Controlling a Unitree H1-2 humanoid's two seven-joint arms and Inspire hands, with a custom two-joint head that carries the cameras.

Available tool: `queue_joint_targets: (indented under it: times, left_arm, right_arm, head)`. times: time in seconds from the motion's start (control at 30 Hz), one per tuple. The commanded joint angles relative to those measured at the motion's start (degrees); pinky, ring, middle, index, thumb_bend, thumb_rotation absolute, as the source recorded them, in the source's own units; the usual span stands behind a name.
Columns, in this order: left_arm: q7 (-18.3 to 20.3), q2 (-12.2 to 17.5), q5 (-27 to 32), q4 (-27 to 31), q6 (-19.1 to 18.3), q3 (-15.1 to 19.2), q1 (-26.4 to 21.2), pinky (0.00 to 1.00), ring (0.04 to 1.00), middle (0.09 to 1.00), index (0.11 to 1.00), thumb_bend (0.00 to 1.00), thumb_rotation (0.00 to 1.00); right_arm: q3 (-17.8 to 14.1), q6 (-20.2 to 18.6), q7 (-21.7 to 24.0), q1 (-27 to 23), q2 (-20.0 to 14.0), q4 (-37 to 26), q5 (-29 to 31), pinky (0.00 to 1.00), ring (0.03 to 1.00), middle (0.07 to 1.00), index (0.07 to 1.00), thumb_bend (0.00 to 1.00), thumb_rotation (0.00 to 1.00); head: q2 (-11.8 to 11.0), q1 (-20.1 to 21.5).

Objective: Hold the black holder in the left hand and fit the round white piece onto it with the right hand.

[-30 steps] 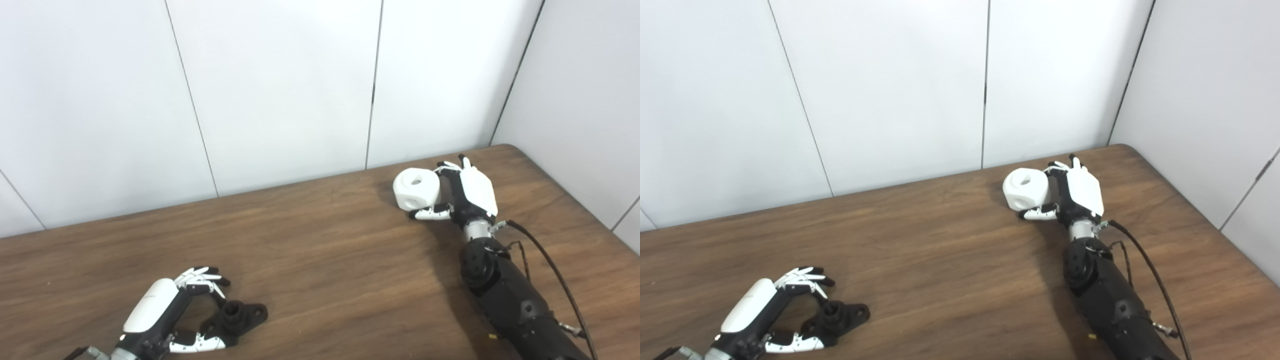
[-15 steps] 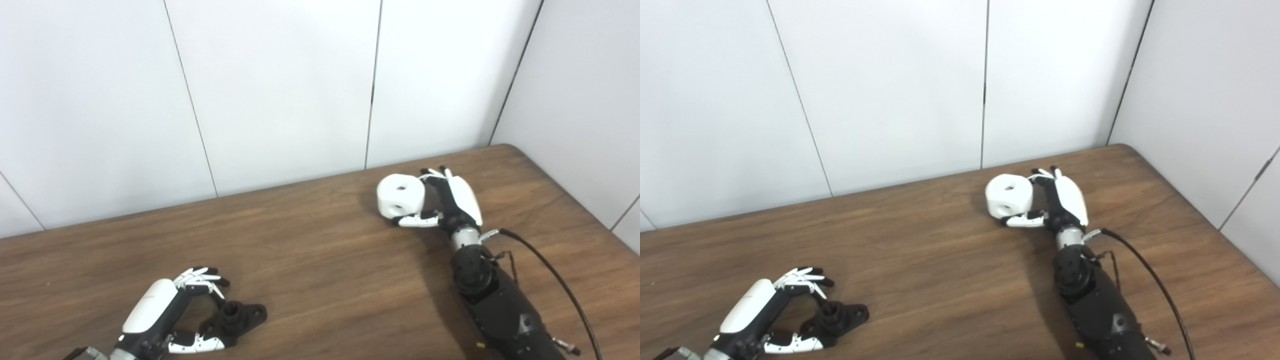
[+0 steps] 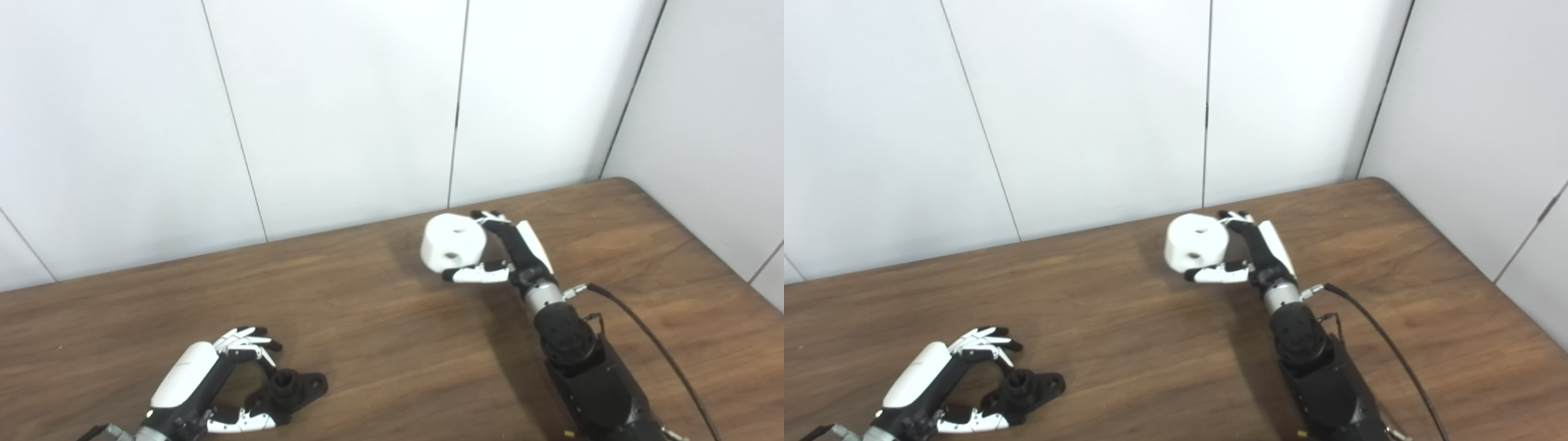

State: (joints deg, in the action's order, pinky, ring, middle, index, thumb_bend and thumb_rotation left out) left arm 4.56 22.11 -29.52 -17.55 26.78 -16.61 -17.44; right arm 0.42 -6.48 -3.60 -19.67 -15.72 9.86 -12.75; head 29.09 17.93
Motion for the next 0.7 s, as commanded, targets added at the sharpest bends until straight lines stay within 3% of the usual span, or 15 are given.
queue_joint_targets:
  times: [0.0,0.27,0.67]
  left_arm:
    - [0.32,0.8,-1.96,-0.92,-0.73,-0.45,-0.64,0.95,0.891,0.755,0.483,0.52,0.04]
    - [-0.36,-0.12,-3.15,-1.32,-1.16,-1.34,-0.74,0.94,0.894,0.757,0.483,0.52,0.04]
    - [-0.4,-2.2,-3.51,-0.78,-3.17,-2.0,-1.14,0.99,0.926,0.771,0.482,0.52,0.05]
  right_arm:
    - [1.22,0.68,1.96,-1.12,0.09,-3.84,0.21,1.0,1.0,0.898,0.489,0.51,0.15]
    - [7.81,-1.71,8.51,0.14,0.76,-10.49,-2.92,1.0,1.0,0.89,0.488,0.51,0.15]
    - [12.04,-1.34,11.79,0.53,3.6,-14.35,-4.61,1.0,1.0,0.881,0.487,0.51,0.14]
  head:
    - [0.11,-0.11]
    - [0.98,-4.17]
    - [3.19,-11.34]
